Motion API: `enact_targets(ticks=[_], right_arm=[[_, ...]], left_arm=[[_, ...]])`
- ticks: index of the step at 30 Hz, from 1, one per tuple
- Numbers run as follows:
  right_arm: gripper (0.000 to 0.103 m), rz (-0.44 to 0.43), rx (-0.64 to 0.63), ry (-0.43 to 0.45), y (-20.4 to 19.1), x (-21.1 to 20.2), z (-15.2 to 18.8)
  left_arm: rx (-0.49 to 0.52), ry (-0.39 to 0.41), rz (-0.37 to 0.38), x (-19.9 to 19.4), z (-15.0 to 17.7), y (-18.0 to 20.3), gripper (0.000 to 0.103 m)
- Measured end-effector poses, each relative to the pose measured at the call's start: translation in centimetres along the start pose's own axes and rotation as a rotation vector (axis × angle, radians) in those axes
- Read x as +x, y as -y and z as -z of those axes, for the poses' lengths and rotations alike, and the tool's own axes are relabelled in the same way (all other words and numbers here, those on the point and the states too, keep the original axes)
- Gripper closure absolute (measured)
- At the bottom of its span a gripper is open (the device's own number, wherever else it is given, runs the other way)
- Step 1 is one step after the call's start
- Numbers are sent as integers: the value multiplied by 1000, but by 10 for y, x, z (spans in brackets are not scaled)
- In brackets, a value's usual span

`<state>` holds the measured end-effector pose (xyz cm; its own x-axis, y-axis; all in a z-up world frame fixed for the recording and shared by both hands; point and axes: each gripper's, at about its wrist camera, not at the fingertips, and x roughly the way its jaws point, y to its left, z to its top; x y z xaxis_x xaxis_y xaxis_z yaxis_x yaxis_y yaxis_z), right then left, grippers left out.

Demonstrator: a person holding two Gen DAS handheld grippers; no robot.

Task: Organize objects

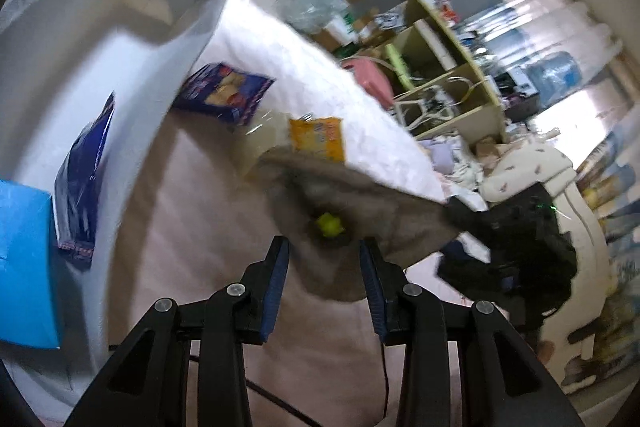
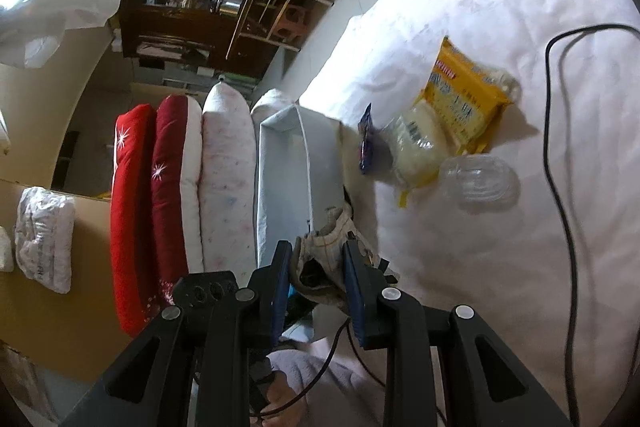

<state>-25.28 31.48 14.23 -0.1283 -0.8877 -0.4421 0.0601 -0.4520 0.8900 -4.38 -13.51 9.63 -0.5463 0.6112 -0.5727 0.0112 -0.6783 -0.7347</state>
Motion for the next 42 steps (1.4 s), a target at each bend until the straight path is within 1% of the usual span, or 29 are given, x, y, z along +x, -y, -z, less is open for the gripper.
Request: enact_targets(ticks=[2, 5, 9, 13, 16, 20, 24, 27, 29, 30, 34, 36, 38, 42], right_arm=[[78, 8, -3, -13, 1, 6, 2], [78, 18, -3, -28, 2, 13, 5], [78, 25, -10, -37, 1, 19, 7], [78, 19, -17, -27, -4, 19, 7], [78, 16, -16, -20, -9, 21, 8], [78, 51, -67, -14, -25, 28, 8], [78, 85, -99, -26, -38, 44, 12], [78, 111, -138, -46, -49, 59, 17], [78, 105, -150, -45, -57, 64, 18], [78, 103, -155, -40, -61, 65, 19], [78, 53, -152, -15, -75, 62, 16], [78, 45, -158, -3, -81, 60, 14], [85, 70, -179, 20, -89, 57, 12], [85, 133, -230, 54, -106, 58, 10]], left_arm=[[39, 13, -25, -2, 2, 8, 67], [71, 16, -60, -2, 4, 12, 66], [88, 25, -69, -3, 3, 14, 63], [91, 47, -71, -7, 1, 13, 63], [87, 71, -82, -11, -1, 13, 63], [87, 112, -90, -20, -4, 13, 63], [133, 169, -127, -32, -6, 21, 63], [155, 199, -160, -38, -7, 23, 68], [156, 212, -152, -42, -8, 22, 68], [150, 221, -136, -46, -9, 21, 68], [143, 252, -104, -56, -12, 18, 68], [139, 257, -91, -59, -14, 16, 68], [134, 261, -81, -60, -16, 15, 68], [143, 290, -101, -69, -18, 15, 68]])
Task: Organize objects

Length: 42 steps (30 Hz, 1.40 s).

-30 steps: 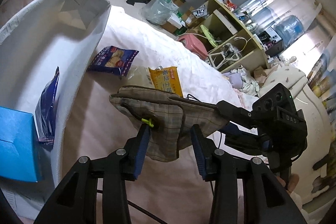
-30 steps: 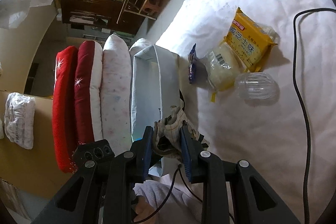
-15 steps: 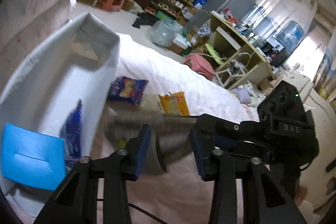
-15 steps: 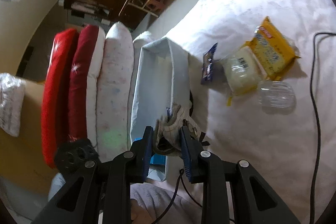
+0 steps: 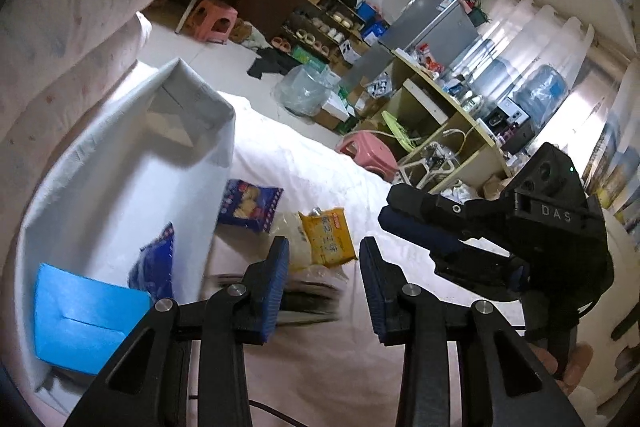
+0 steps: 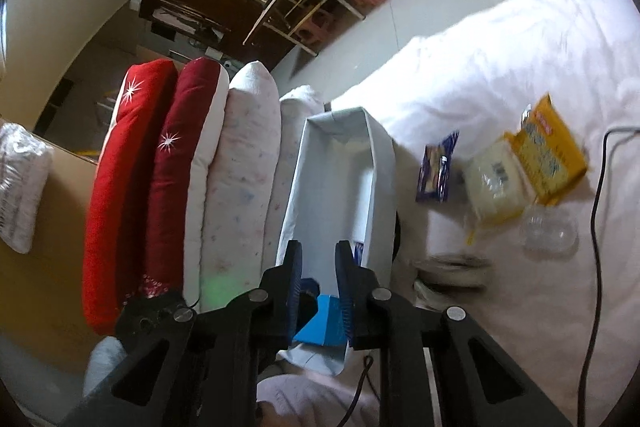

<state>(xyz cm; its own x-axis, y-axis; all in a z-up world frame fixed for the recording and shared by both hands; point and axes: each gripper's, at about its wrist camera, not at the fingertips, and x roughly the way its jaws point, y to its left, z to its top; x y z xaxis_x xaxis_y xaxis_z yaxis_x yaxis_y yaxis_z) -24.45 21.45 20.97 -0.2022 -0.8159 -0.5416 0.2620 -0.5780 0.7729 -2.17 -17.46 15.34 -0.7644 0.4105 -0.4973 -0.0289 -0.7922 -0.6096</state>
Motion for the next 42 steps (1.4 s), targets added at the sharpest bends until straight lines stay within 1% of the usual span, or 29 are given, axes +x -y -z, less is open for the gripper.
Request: enact_targets(ticks=[3, 4, 5, 6, 7, 8, 9, 12, 15, 17, 20, 23, 26, 30, 33, 36, 37, 39, 41, 42], right_arm=[[84, 40, -32, -5, -8, 5, -2], [84, 69, -35, -11, -8, 7, -1], [77, 113, -35, -15, -6, 8, 0], [73, 158, -33, -17, -3, 11, 1], [65, 200, -28, -23, 3, 12, 2], [64, 232, -18, -26, 10, 14, 4], [64, 261, -3, -30, 18, 13, 5], [64, 342, 56, -48, 49, 7, 7], [64, 448, 107, -54, 79, -7, 11], [64, 477, 135, -66, 97, -17, 13], [64, 458, 218, -89, 128, -25, 17], [63, 402, 332, -100, 161, -25, 23], [63, 358, 400, -119, 176, -20, 26], [63, 327, 407, -114, 175, -21, 23], [63, 318, 382, -112, 169, -24, 22], [63, 316, 376, -112, 167, -23, 20], [63, 315, 381, -111, 167, -23, 20], [63, 313, 393, -110, 169, -24, 21], [63, 312, 397, -110, 169, -22, 21], [63, 312, 394, -111, 169, -22, 21]], left_arm=[[27, 26, -66, -5, -4, -3, 67], [39, 28, -97, -6, -5, -4, 67], [50, 27, -125, -6, -5, -6, 67], [65, 22, -148, -5, -4, -7, 67], [74, 13, -157, -3, -4, -7, 67], [75, 4, -151, -1, -3, -6, 67], [75, -10, -129, 1, -2, -4, 67], [85, -53, -101, 12, 3, 2, 64], [82, -135, -58, 30, 12, 9, 64], [68, -199, -26, 43, 19, 12, 64], [70, -262, -11, 59, 28, 19, 64], [94, -300, -36, 72, 35, 22, 64], [96, -335, -48, 84, 41, 22, 64], [101, -356, -83, 100, 44, 17, 64], [64, -385, -67, 110, 46, 11, 64], [48, -415, -67, 121, 51, 7, 64], [45, -428, -78, 125, 52, 5, 70], [46, -452, -109, 129, 56, 0, 88], [52, -428, -153, 123, 54, -3, 88], [56, -412, -187, 118, 52, -4, 87]])
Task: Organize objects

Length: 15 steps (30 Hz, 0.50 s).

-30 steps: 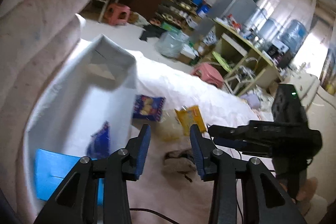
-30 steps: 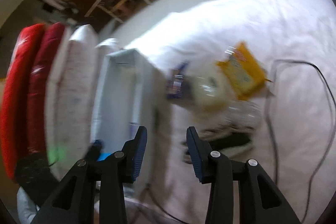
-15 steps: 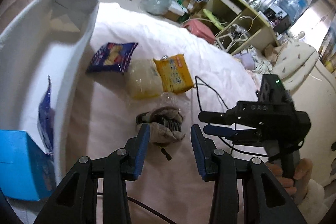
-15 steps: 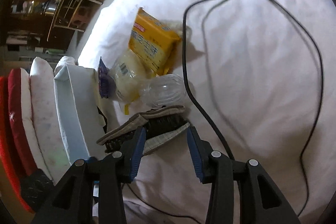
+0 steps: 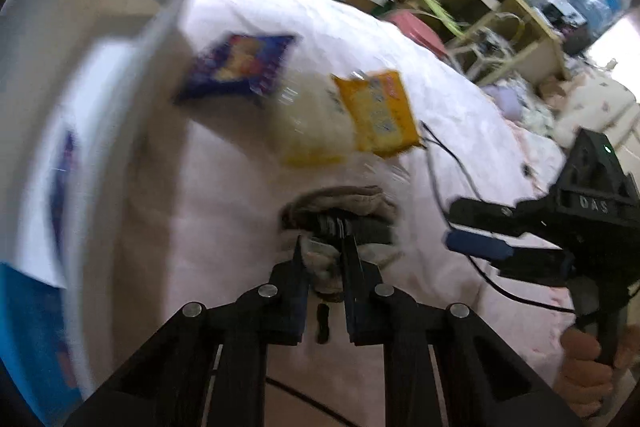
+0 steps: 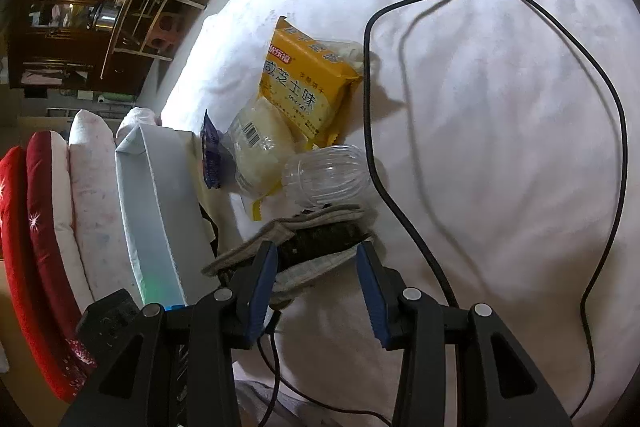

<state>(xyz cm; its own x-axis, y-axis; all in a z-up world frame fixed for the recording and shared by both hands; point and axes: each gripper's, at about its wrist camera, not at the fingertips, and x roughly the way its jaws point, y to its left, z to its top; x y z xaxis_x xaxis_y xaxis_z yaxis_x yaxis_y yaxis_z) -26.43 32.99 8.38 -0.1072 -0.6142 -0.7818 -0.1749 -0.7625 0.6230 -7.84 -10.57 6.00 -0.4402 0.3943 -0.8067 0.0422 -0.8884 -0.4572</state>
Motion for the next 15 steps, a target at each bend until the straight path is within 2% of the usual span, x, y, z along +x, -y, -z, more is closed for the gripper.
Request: enact_targets(ticks=[3, 6, 10, 13, 15], right_arm=[[63, 6, -3, -6, 3, 2, -1], [57, -1, 4, -21, 9, 13, -2], [57, -111, 30, -64, 16, 37, -4], [57, -146, 5, -42, 14, 48, -5], [71, -170, -44, -24, 9, 54, -4]], left_arm=[[-57, -3, -16, -6, 1, -15, 85], [-84, -26, -28, -9, 5, -24, 85], [-92, -39, -41, -11, 10, -27, 85], [-114, -37, -28, -12, 10, -33, 85], [-113, -36, -40, -12, 9, -32, 84]])
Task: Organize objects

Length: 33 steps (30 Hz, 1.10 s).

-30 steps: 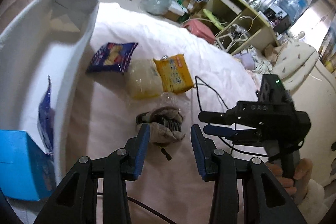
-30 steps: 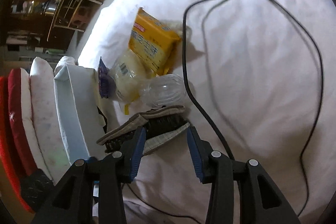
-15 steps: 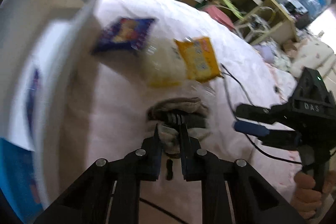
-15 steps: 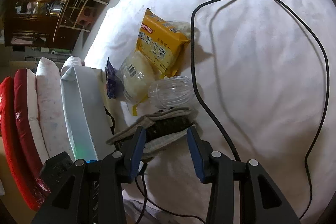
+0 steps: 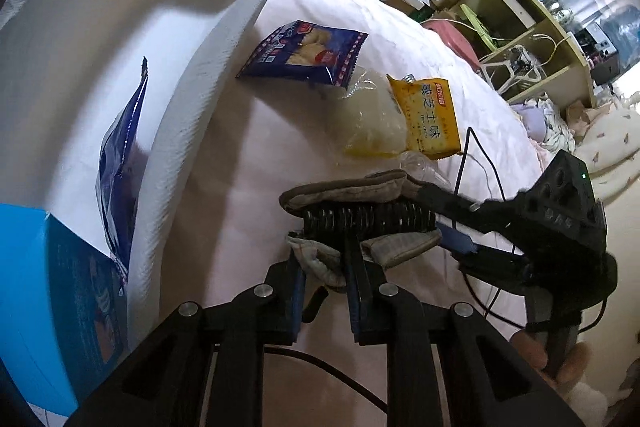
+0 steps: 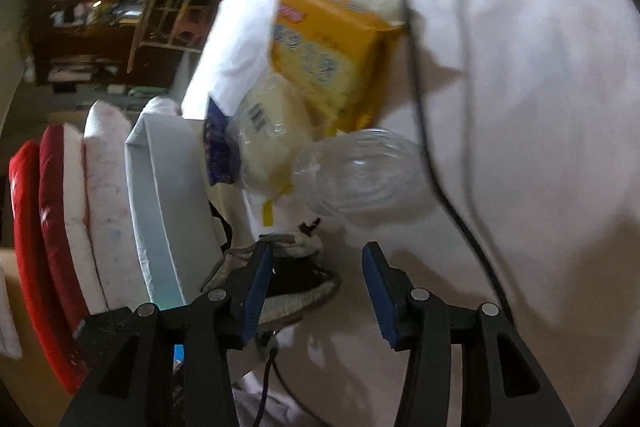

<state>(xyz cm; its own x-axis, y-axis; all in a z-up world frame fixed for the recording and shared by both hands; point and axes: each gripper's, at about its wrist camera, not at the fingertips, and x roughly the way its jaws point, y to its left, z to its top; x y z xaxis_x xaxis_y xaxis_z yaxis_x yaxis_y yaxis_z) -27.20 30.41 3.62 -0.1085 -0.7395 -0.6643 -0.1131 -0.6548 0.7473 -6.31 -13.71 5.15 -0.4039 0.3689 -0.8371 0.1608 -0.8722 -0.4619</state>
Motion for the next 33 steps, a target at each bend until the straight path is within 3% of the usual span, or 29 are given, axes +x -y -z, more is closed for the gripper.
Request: enact_targets(ticks=[1, 3, 8, 19, 22, 27, 33], right_arm=[[77, -28, -24, -9, -3, 5, 2], [79, -17, -57, 2, -9, 4, 5], [83, -39, -107, 37, -28, -16, 9], [84, -58, -277, 130, -88, -57, 32], [84, -90, -312, 140, -104, -58, 39], [84, -116, -367, 131, -140, -49, 46], [82, -54, -439, 84, -186, -15, 54]], left_arm=[[7, 7, -22, 0, 0, 1, 84], [12, 20, -27, -2, -1, 1, 84], [7, 87, 41, -17, -5, 3, 85], [104, 372, 103, -80, -3, 23, 78], [72, 449, 142, -97, -4, 17, 76], [-29, 520, 130, -114, -11, -5, 76], [-202, 482, 89, -119, -23, -53, 76]])
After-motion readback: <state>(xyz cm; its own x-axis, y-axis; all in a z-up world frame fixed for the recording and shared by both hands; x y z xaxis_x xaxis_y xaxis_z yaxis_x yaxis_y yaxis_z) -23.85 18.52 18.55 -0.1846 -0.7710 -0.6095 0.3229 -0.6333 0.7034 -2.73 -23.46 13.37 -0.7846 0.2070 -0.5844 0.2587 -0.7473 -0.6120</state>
